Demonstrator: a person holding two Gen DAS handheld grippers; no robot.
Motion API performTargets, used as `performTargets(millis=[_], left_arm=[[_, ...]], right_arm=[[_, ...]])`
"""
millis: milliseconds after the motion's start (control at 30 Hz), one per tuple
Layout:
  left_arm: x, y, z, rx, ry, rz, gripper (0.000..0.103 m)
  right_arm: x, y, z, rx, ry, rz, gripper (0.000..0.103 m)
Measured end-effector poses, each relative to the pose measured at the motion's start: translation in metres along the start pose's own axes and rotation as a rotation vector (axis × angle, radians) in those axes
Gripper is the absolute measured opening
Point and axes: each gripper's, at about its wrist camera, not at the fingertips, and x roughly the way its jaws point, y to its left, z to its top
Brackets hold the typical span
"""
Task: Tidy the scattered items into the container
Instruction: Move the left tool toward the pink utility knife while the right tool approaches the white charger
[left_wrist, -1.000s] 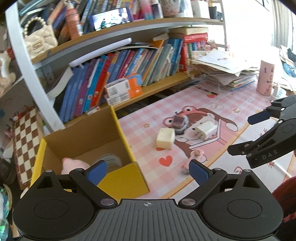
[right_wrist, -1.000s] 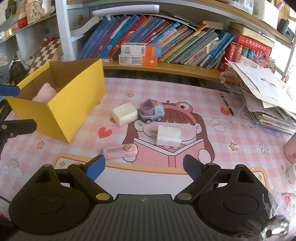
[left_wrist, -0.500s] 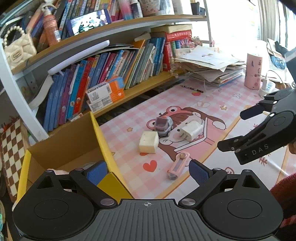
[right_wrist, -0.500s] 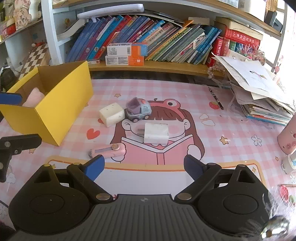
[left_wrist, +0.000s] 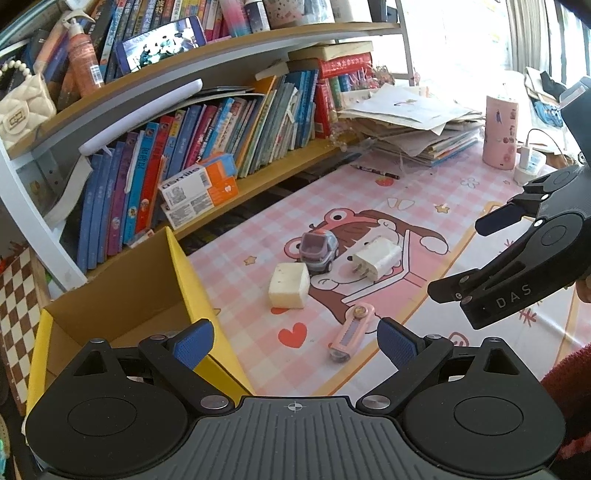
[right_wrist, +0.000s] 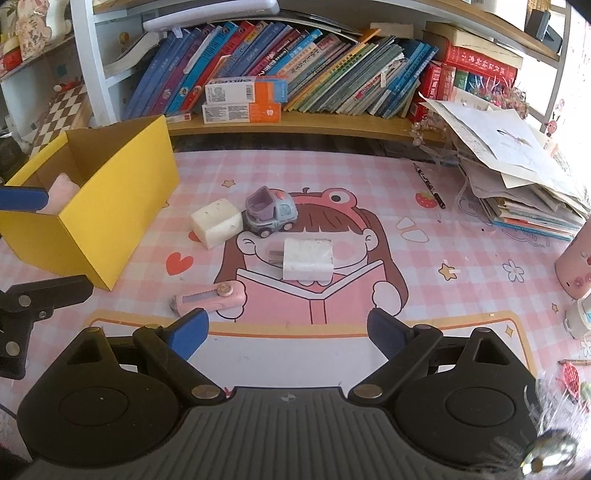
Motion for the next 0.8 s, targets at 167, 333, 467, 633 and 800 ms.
performTargets(millis=[167,333,467,633,800], left_arm=[[0.005,-0.001,0.001,0.0,0.011,-0.007,0.097],[0.011,-0.001,0.002,-0.001,0.025,-0.009,0.097],[0.016,0.0,0.002,-0.009,0.035,-0.009,0.097],[0.023,0.002,0.003,-0.032,0.038,-0.017,0.097],[0.029,0.0,0.005,-0.025,0.05,-0.019,0.097]], right_arm=[[0.004,-0.001,0.001,-0.002,0.004,-0.005,0.093],[0.009,-0.002,0.003,-0.004,0.013,-0.002,0.093],[0.013,-0.003,0.004,-0.006,0.018,-0.005,0.093],[0.019,-0.005,0.006,-0.019,0.013,-0.016,0.093],[0.025,-0.007,0.008,-0.022,0.013,-0.019,0.093]])
